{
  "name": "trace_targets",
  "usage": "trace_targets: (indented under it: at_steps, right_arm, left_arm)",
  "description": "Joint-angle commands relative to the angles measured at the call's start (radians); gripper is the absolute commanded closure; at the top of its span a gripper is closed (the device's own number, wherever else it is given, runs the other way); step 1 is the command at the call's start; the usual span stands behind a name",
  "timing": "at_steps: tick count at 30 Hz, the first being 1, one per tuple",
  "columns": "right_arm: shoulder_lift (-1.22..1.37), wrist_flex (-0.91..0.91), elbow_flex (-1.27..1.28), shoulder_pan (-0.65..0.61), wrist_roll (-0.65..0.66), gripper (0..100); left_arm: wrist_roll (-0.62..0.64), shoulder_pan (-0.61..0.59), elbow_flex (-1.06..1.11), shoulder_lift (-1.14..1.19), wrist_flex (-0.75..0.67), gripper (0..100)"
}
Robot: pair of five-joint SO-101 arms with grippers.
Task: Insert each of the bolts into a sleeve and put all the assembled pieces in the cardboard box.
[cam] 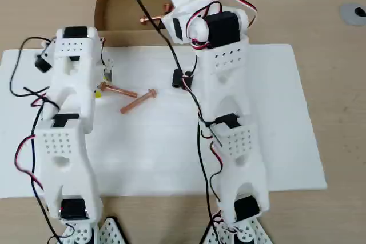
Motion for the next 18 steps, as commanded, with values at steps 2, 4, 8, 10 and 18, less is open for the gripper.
trace_targets:
  at_steps: [2, 4, 8, 10, 18]
  right_arm:
    - [-0.104, 0.005, -0.051, 0.024, 0.0, 83.1]
    - [-0.107, 0.005, -0.051, 0.024, 0.0, 83.1]
    - [-0.104, 0.005, -0.051, 0.021, 0.0, 83.1]
    - [-0.102, 0.005, -0.051, 0.021, 0.0, 83.1]
    - [-0.105, 0.018, -0.051, 0.021, 0.0, 83.1]
  left_arm:
    - [0.009, 0.011, -0.083, 0.113, -0.025, 80]
    - [0.008, 0.011, -0.115, 0.156, -0.012, 80]
    - [0.006, 0.011, -0.203, 0.183, 0.049, 81]
    - [-0.005, 0.011, -0.222, 0.183, 0.074, 86]
    - [-0.071, 0.0, -0.33, 0.173, 0.157, 100]
